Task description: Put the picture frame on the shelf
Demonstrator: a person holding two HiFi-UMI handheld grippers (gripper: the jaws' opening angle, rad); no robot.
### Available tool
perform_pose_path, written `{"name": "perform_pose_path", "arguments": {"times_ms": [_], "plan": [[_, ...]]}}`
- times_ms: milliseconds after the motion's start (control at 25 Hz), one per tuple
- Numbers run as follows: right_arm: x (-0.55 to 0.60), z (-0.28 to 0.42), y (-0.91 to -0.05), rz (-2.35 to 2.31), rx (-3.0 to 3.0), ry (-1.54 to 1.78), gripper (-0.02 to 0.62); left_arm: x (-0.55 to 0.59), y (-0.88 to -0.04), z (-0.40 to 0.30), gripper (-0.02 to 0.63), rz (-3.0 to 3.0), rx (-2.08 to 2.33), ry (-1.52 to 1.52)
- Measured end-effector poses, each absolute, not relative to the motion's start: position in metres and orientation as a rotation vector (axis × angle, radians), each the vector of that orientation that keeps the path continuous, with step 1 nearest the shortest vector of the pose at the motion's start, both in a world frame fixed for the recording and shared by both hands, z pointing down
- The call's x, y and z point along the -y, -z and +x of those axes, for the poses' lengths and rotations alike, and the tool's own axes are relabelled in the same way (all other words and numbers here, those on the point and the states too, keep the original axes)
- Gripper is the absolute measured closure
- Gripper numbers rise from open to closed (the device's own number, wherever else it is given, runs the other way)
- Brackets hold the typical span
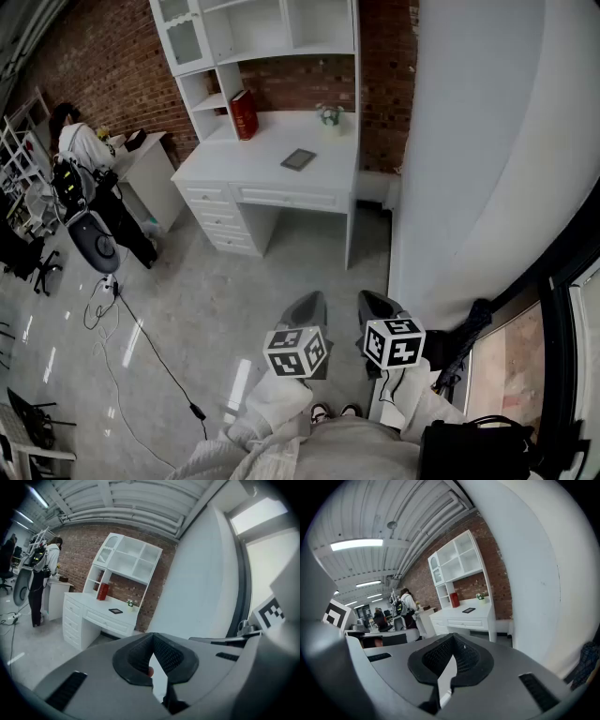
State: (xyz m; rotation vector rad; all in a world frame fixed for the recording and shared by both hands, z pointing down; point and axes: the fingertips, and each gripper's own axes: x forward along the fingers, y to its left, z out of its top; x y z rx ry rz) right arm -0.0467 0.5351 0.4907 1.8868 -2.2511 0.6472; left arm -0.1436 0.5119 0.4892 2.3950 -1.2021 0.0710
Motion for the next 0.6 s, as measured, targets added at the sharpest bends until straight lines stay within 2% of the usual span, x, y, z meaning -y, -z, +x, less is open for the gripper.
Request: {"name": "perform_pose_path", "arguments": {"times_ms": [600], "plan": [[-0.515,-0.058,-0.497,1.987,2.217,-0.709,0.571,-0.489,-0.491,-0.165,0.598,2.416,1.187,-0.054]]}}
